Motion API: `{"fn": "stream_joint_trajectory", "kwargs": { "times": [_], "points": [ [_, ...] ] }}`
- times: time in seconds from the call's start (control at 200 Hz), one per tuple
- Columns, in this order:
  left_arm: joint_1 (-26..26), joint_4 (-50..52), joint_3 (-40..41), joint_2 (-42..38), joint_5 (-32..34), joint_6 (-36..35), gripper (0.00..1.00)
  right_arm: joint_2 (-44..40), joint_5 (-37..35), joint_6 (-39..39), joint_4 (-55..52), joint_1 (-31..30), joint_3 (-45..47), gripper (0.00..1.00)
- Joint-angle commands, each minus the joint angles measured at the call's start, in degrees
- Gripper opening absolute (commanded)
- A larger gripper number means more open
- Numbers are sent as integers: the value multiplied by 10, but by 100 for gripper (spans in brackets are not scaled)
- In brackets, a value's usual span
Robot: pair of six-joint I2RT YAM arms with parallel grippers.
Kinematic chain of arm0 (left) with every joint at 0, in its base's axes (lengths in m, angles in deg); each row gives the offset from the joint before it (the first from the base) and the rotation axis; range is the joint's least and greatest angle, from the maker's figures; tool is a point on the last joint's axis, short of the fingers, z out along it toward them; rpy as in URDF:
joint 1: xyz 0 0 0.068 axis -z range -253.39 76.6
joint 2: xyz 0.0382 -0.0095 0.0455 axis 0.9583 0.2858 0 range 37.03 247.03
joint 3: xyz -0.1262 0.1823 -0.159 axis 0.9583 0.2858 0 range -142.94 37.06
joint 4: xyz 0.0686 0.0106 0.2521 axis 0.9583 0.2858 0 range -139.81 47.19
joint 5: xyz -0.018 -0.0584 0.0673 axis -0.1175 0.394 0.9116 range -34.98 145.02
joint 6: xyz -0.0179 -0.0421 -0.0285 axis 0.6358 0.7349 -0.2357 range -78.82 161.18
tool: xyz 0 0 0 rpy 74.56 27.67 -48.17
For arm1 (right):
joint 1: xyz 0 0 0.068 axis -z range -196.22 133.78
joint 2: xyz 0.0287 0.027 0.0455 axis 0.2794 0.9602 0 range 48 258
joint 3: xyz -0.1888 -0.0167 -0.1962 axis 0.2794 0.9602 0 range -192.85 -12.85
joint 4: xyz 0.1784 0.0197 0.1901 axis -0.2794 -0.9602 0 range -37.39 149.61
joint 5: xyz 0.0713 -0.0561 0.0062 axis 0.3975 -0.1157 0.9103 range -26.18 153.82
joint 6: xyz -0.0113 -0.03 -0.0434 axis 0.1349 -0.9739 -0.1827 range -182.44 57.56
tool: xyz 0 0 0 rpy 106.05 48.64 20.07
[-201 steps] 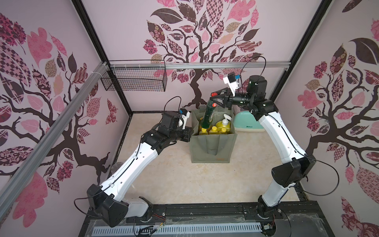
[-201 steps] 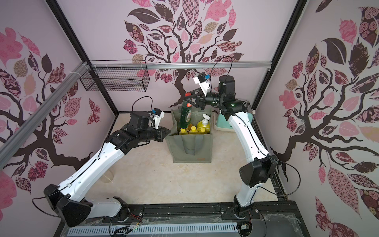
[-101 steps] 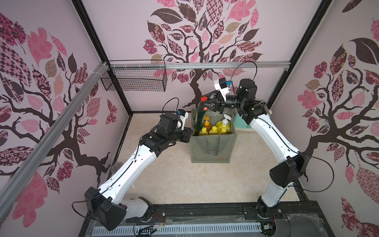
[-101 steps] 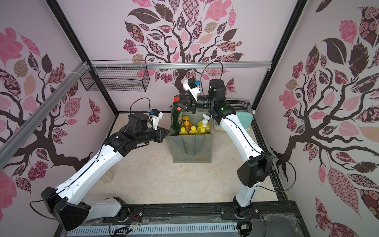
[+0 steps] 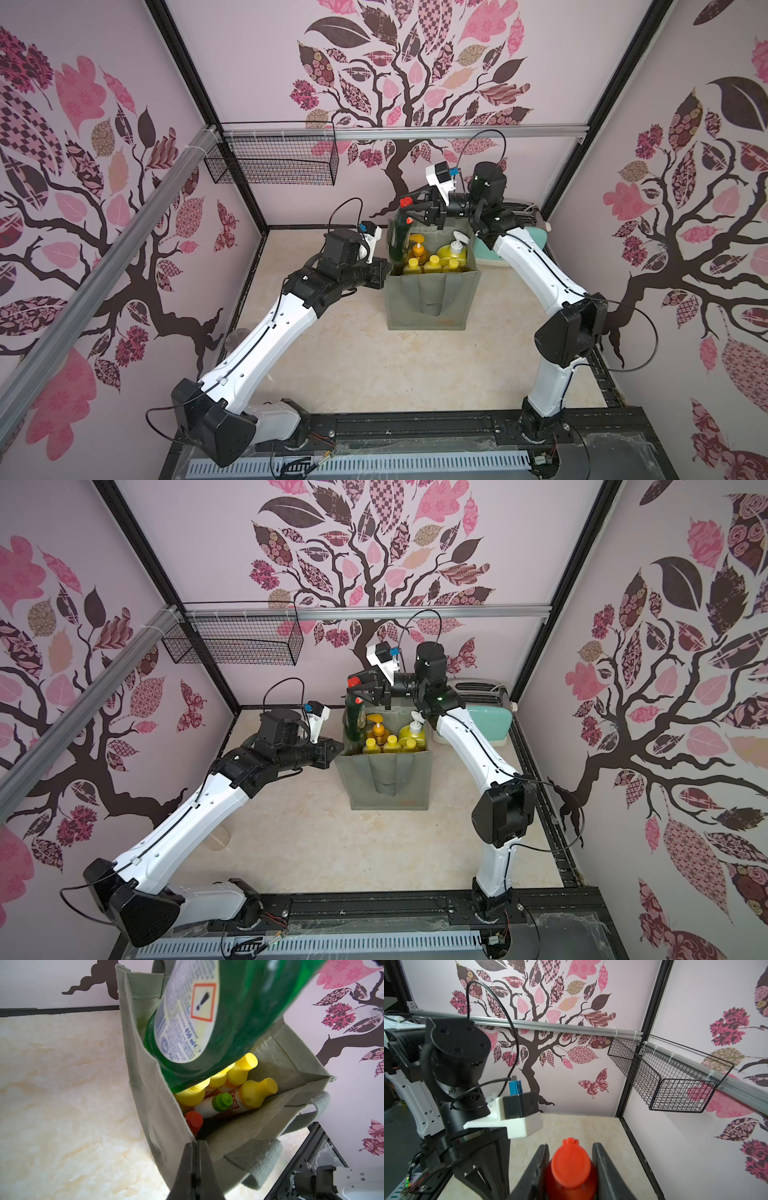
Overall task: Pack dish soap into the shopping bag
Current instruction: Place the bottle of dish soap in the shopping bag.
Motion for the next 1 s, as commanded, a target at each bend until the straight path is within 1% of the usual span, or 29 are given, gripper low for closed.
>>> {"fn": "stream_joint_trajectory", "kwargs": {
  "times": [0.0, 0.075, 0.18, 0.305, 0.405, 0.47, 0.72, 0.86, 0.99],
  "points": [
    [-8, -43, -11, -13, -4, -2, 0, 2, 24, -27, 83, 1, -33, 0],
    [-8, -42, -13, -14, -5, -4, 0, 17, 37, -17, 105, 0, -39, 0],
    [-8, -40, -16, -15, -5, -6, 0, 28, 43, -31, 93, 2, -41, 0],
    [-8, -40, -19, -14, -8, -7, 0, 26, 34, -99, 32, 9, -18, 0],
    [-8, -40, -23, -15, -11, -7, 0, 19, 24, -169, -30, 14, 5, 0],
    [-8, -40, -24, -17, -11, -7, 0, 14, 19, -197, -49, 14, 24, 0],
    [-8, -45, -31, -14, -10, -6, 0, 13, 16, -220, -36, 13, 97, 0],
    [-8, -47, -33, -11, -12, -6, 0, 29, 6, -231, -62, 12, 98, 0],
    [-8, -50, -35, -10, -17, -7, 0, 40, -2, -226, -72, 11, 95, 0]
  ]
}}
